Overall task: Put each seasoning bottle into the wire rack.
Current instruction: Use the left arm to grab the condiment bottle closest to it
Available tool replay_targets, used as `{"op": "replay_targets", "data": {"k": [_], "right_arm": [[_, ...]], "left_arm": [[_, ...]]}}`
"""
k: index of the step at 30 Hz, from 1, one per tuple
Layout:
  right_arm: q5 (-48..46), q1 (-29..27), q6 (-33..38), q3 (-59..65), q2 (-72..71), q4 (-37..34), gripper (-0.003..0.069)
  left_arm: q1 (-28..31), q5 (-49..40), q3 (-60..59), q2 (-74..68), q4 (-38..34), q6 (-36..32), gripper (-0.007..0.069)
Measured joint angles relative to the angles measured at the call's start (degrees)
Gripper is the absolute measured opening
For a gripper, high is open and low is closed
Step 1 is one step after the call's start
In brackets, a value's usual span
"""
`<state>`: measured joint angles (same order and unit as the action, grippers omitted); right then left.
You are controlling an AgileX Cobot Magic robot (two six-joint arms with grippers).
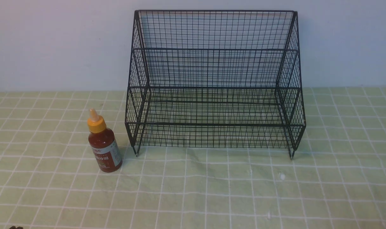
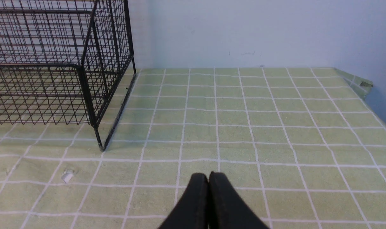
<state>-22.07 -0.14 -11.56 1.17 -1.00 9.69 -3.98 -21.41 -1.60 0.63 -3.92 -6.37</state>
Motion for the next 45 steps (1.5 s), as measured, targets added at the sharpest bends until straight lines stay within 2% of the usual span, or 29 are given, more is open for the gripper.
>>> {"op": "replay_targets", "data": {"k": [34,40,43,45], "right_arm": [[0.0,0.0,0.0,0.0,0.0,0.0,-0.0017],[0.0,0.0,0.0,0.0,0.0,0.0,-0.0017],[0.0,0.0,0.0,0.0,0.0,0.0,-0.0017],[0.0,0.0,0.0,0.0,0.0,0.0,-0.0017]], "left_arm": [[0.0,0.8,-0.1,0.0,0.0,-0.2,0.0004],[0.0,15.6,-0.1,0.0,-11.0,3.2,0.0004],[0.0,27.7,-0.1,0.0,-17.8,4.4,0.0004],[0.0,34.0,-0.1,0.0,-19.8,4.7,0.0004]]}}
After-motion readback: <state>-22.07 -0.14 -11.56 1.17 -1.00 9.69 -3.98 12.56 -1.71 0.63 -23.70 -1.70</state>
